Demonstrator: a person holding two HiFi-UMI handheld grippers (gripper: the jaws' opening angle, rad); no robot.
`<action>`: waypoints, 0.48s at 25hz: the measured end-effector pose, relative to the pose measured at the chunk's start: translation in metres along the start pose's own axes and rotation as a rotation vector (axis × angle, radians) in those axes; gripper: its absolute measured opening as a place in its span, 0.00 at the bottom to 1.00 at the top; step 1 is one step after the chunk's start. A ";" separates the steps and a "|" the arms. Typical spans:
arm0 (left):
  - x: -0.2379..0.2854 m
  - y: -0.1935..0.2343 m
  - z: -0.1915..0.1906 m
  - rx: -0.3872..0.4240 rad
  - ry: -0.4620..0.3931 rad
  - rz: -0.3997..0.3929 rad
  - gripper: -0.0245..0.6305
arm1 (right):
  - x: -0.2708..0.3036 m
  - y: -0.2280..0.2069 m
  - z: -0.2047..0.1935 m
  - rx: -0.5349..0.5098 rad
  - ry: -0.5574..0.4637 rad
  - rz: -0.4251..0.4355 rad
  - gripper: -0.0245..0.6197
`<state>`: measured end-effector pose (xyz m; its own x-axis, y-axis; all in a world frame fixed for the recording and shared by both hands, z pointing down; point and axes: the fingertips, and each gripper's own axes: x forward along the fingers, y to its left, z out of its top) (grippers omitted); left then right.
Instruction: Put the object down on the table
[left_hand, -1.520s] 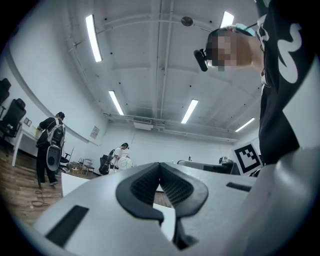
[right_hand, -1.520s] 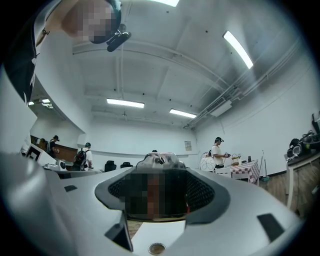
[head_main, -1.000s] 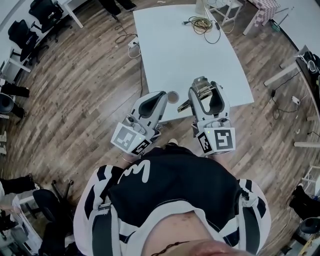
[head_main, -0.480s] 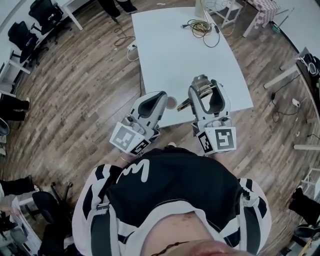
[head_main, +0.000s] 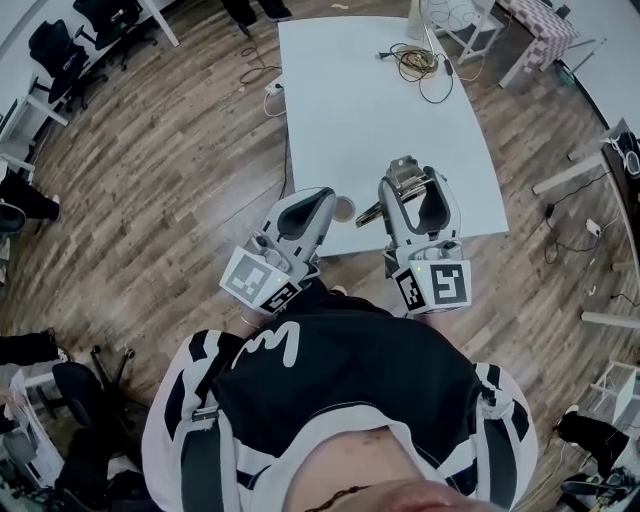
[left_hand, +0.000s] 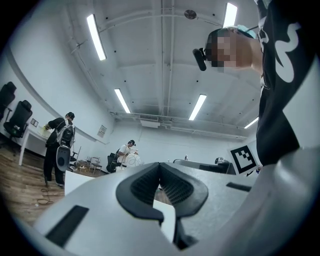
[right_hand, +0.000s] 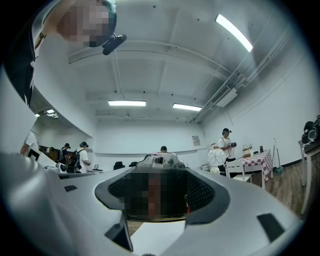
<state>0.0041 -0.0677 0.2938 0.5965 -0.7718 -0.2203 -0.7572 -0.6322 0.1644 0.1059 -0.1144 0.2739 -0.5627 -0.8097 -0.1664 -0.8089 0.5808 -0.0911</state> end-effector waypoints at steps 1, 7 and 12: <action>0.000 0.001 -0.001 -0.002 0.004 0.010 0.04 | 0.001 -0.001 -0.002 0.005 0.005 0.005 0.49; -0.003 0.018 0.002 -0.002 0.001 0.057 0.04 | 0.020 0.002 -0.010 0.027 0.021 0.030 0.49; 0.002 0.029 0.006 0.005 0.004 0.049 0.04 | 0.031 -0.001 -0.013 0.024 0.027 0.018 0.49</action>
<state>-0.0188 -0.0871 0.2923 0.5598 -0.8020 -0.2085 -0.7867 -0.5934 0.1702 0.0870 -0.1417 0.2819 -0.5820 -0.8007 -0.1421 -0.7944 0.5971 -0.1114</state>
